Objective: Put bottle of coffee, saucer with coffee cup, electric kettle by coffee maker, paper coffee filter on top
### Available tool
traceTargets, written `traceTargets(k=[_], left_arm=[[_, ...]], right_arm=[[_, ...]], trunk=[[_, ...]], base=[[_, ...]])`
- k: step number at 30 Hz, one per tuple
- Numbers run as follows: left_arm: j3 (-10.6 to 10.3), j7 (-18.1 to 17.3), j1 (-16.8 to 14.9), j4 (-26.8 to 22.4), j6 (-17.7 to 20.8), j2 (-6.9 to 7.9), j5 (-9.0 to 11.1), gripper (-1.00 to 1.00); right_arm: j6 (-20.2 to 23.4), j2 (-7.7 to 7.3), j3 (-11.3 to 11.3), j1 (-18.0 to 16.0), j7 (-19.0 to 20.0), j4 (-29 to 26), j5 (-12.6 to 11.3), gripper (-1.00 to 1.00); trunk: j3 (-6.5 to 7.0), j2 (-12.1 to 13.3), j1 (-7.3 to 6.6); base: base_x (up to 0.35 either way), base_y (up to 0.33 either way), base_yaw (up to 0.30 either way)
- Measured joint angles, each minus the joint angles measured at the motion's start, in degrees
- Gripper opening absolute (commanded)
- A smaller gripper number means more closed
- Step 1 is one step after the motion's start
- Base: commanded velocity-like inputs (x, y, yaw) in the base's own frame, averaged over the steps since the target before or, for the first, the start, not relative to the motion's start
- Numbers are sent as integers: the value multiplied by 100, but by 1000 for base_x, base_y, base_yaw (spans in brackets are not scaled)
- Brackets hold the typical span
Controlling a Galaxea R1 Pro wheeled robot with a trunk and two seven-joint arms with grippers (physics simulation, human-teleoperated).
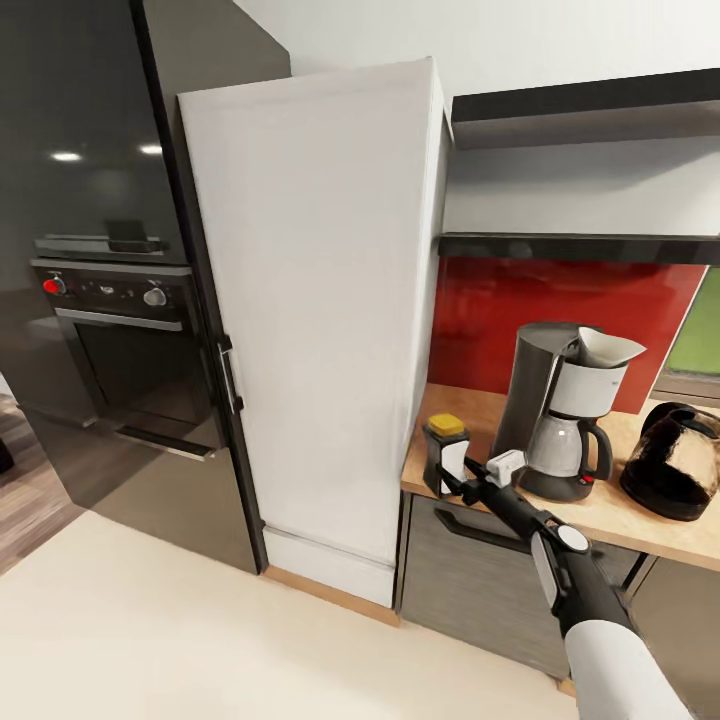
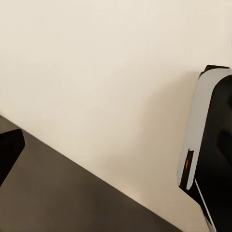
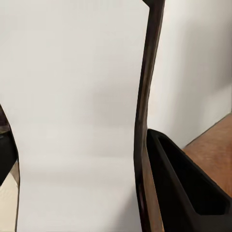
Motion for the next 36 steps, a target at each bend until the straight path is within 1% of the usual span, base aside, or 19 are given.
traceTargets(k=[2,3,4,7,10,13,16,18,20,21,23,24,25,26,28,29,33,36], left_arm=[[0,0,-1,1,2,10,-2,100],[0,0,1,1,0,10,-3,100],[0,0,0,1,2,10,-4,100],[-1,0,1,1,0,-1,-3,100],[0,0,0,1,1,1,-4,100],[0,0,3,1,-2,12,-3,100],[0,0,2,1,-3,15,-2,100],[0,0,1,1,-3,17,-1,100],[-1,0,2,1,-3,14,-2,100],[-1,0,1,1,-3,9,-1,100],[-4,0,1,2,-3,1,-4,100],[-2,0,2,2,-3,-3,-1,100],[-1,0,2,2,-3,-5,0,100],[-1,0,1,2,-3,-7,0,100],[-7,0,3,2,-3,-7,-3,100],[-7,0,3,1,-3,-8,-4,100],[-9,0,3,1,-3,-3,-5,100],[-9,0,4,4,-3,7,-9,100]], right_arm=[[-2,100,5,1,-85,6,3,-100],[-1,146,4,0,-218,10,3,-100],[4,198,2,0,-427,12,2,-100],[10,392,8,1,-1266,10,2,-100],[5,517,13,1,-1710,2,5,-100],[-2,573,15,1,-1895,2,7,-100],[-2,590,14,1,-2032,3,5,-100],[1,604,12,0,-2312,0,-6,-100],[3,614,16,0,-2701,2,-11,-100],[-3,668,229,0,-3412,14,-8,-100],[-13,690,430,1,-3750,70,10,-100],[-15,696,588,1,-4046,178,16,-100],[-23,699,741,1,-4258,272,17,-100],[-44,703,986,2,-4496,452,22,-100],[-58,704,1099,0,-4617,595,4,-100],[-63,704,1119,-1,-4640,620,0,-100],[-70,701,1145,-2,-4690,648,-5,-100],[-73,700,1138,-2,-4876,622,-15,-100]], trunk=[[0,0,0],[0,0,0],[0,0,0],[0,0,0],[0,0,0],[0,0,0],[0,0,0],[0,0,0],[0,0,0],[0,1,0],[0,0,0],[-1,1,0],[0,1,0],[-1,0,0],[0,0,0],[0,0,0],[0,0,0],[0,0,0]], base=[[0,0,0],[0,0,0],[0,0,0],[0,0,0],[0,0,0],[0,0,0],[0,0,0],[0,0,0],[0,0,0],[0,0,0],[0,0,0],[0,0,0],[0,0,0],[0,0,0],[0,0,0],[0,0,0],[0,0,0],[0,0,0]])
